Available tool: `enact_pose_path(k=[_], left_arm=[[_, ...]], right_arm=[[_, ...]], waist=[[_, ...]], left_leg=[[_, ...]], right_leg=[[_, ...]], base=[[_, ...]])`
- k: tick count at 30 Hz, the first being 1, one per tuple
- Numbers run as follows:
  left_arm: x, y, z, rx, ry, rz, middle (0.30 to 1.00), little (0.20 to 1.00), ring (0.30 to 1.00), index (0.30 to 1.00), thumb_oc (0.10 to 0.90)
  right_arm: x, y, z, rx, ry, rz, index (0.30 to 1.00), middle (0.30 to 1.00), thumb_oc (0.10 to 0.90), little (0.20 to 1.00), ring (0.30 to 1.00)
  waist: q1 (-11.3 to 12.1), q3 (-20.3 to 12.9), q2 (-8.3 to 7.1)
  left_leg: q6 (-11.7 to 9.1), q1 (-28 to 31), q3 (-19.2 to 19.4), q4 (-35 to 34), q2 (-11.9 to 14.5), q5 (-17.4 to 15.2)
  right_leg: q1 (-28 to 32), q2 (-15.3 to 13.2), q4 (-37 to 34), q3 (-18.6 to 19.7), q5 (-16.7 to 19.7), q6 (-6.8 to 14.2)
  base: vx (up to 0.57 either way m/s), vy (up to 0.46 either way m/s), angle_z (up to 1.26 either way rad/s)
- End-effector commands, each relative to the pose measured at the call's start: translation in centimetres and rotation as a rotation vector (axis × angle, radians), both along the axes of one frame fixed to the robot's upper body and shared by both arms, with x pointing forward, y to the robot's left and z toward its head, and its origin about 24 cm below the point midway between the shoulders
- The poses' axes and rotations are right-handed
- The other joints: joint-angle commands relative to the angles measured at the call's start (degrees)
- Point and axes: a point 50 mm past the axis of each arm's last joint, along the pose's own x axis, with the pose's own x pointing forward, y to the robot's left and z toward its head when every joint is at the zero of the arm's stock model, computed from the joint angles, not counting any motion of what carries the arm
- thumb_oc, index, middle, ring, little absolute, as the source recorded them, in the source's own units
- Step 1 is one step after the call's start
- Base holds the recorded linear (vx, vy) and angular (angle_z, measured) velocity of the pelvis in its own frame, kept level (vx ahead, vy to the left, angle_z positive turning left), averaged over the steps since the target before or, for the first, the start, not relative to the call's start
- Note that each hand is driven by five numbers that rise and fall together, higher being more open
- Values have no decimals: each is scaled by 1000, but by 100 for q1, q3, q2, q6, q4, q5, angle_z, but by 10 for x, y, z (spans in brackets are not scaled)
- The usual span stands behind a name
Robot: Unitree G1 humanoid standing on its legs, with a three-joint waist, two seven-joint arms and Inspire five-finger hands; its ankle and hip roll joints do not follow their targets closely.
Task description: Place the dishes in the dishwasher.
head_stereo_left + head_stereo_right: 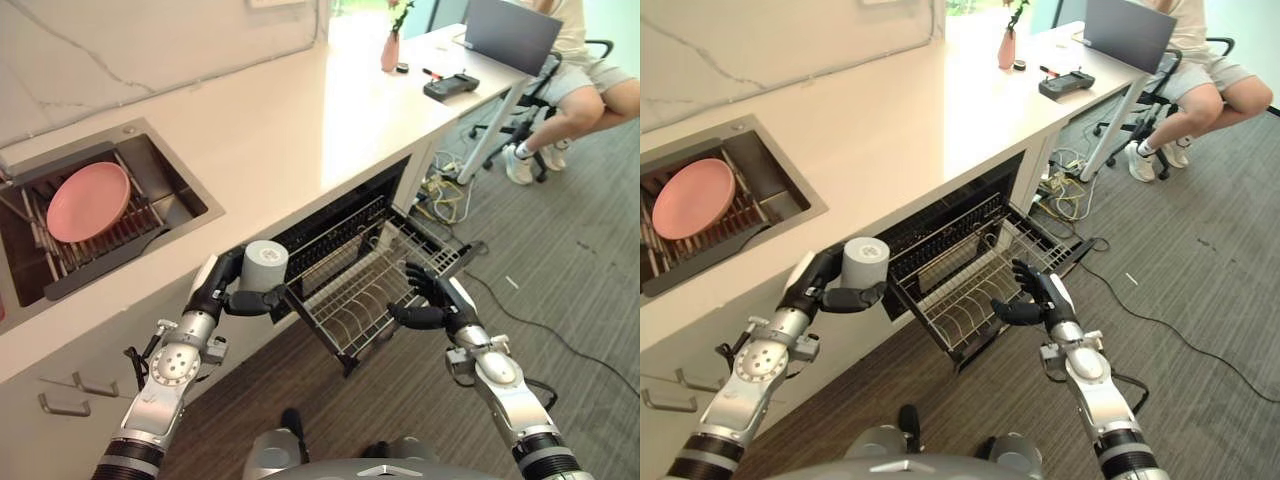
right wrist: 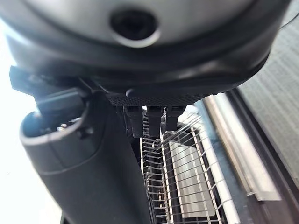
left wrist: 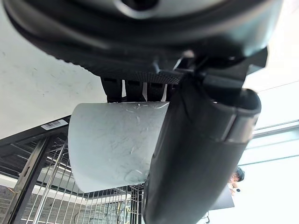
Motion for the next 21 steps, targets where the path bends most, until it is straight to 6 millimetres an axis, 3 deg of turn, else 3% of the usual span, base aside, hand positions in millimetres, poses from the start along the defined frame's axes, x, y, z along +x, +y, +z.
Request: enact_pose_path(k=[1,2,3,4,7,13,14,20,21], left_arm=[[20,22,65,55,-313,69,300,300,300,300,400],[20,22,65,55,-313,68,300,300,300,300,400],[20,22,66,61,-318,67,300,300,300,300,400],[21,20,65,50,-320,57,300,300,300,300,400],[24,18,62,44,-310,43,300,300,300,300,400],[33,9,57,16,-287,2,300,300,300,300,400],[39,5,58,15,-295,0,300,300,300,300,400],[64,-18,66,38,-368,51,300,300,300,300,400],[67,-27,66,52,-385,71,300,300,300,300,400]], right_arm=[[18,4,39,42,-210,19,900,900,800,900,900],[18,4,39,42,-210,19,900,900,800,900,900],[18,5,37,49,-203,16,900,900,800,900,900],[18,7,35,52,-188,31,900,900,800,900,900],[19,11,33,69,-170,64,900,900,800,900,900],[17,26,33,302,-144,123,900,900,800,900,900],[14,34,35,394,-145,150,900,900,800,900,900],[9,61,54,550,-193,227,900,900,800,900,900],[3,78,60,657,-194,262,900,900,800,900,900]], waist=[[61,-468,24],[61,-467,26],[184,-557,-46],[215,-651,-77],[218,-750,-100],[139,-830,-63],[76,-854,-39],[-174,-891,45],[-263,-913,87]], left_leg=[[-403,-94,-161,23,78,-510],[-404,-92,-162,22,80,-509],[-468,-102,-46,-27,98,-456],[-557,-100,2,-161,140,-330],[-655,-59,89,-319,202,-208],[-779,44,82,-417,294,-83],[-815,102,101,-447,322,-51],[-871,269,220,-549,365,-26],[-873,339,299,-619,359,-28]], right_leg=[[70,-153,-694,333,434,319],[75,-149,-700,331,438,318],[312,-177,-1175,97,613,418],[530,1,-1652,70,633,426],[701,131,-1985,27,672,435],[859,315,-2261,-5,633,348],[920,378,-2340,9,612,312],[997,452,-2543,91,636,300],[982,448,-2571,137,632,321]], base=[[27,-40,3],[30,-129,8],[37,-187,20],[38,-192,12],[28,-110,1],[30,-79,-8],[39,-66,-4],[37,-42,-6],[36,-6,-11]])
